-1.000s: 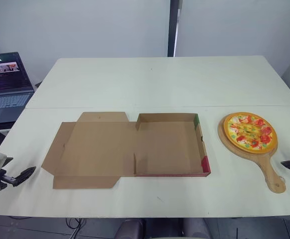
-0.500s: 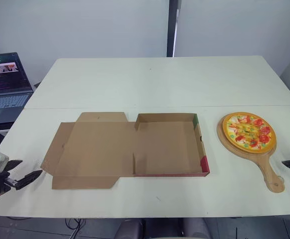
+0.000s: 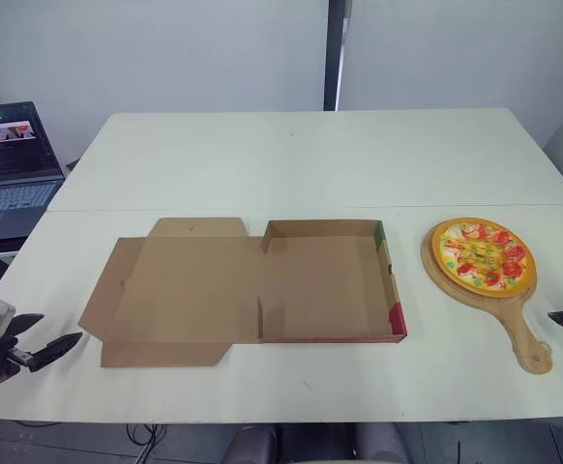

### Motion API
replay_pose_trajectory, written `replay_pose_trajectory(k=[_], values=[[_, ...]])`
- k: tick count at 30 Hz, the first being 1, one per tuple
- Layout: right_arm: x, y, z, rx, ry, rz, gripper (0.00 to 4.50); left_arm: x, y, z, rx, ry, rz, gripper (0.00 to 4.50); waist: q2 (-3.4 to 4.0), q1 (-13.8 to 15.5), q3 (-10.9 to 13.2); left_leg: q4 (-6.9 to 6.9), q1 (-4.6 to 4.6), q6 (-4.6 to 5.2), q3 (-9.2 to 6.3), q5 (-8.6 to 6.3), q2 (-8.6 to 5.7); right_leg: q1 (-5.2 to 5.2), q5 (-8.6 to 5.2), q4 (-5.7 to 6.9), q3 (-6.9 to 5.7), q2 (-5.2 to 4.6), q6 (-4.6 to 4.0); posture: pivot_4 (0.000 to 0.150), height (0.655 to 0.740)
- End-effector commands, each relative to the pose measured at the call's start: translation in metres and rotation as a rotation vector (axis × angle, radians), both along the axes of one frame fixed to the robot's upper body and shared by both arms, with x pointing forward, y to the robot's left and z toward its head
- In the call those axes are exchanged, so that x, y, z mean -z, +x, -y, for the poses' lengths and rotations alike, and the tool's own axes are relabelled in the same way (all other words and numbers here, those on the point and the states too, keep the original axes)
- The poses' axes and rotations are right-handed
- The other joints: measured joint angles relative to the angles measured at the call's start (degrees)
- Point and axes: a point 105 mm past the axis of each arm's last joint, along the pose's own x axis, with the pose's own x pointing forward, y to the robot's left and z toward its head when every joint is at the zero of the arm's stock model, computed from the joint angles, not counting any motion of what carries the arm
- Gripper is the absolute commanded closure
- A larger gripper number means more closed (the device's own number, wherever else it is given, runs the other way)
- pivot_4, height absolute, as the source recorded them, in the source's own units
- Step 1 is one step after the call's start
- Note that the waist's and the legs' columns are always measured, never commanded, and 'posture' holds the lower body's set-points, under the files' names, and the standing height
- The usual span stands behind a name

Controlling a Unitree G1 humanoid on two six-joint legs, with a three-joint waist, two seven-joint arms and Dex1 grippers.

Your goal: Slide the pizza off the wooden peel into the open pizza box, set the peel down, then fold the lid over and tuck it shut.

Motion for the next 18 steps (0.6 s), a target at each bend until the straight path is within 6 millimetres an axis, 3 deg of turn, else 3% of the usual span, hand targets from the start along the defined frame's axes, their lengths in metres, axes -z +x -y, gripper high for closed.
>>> replay_pose_trajectory(k=[1,8,18], values=[[-0.011,0.004,0.001,0.0,-0.007,0.048,0.0,-0.021,0.001,-0.004,0.0,0.017,0.05,0.04,0.0,0.0,0.0,0.0,0.0,0.0,0.0,0.0,0.0,0.0,0.0,0.0,0.0,0.0,0.0,0.15,0.74],[-0.019,0.003,0.002,0.013,0.013,0.083,0.0,-0.05,0.004,0.017,0.11,0.002,0.093,0.04,-0.04,0.0,0.03,0.0,-0.01,0.0,0.0,0.0,0.04,0.0,0.0,-0.01,0.01,0.02,0.0,0.15,0.74],[-0.03,-0.014,-0.024,-0.005,0.083,0.111,0.0,-0.088,0.042,0.124,0.563,-0.017,0.142,0.04,-0.08,0.68,0.06,0.01,-0.02,-0.01,0.0,-0.01,0.04,0.04,0.0,-0.04,0.02,0.06,0.0,0.15,0.74]])
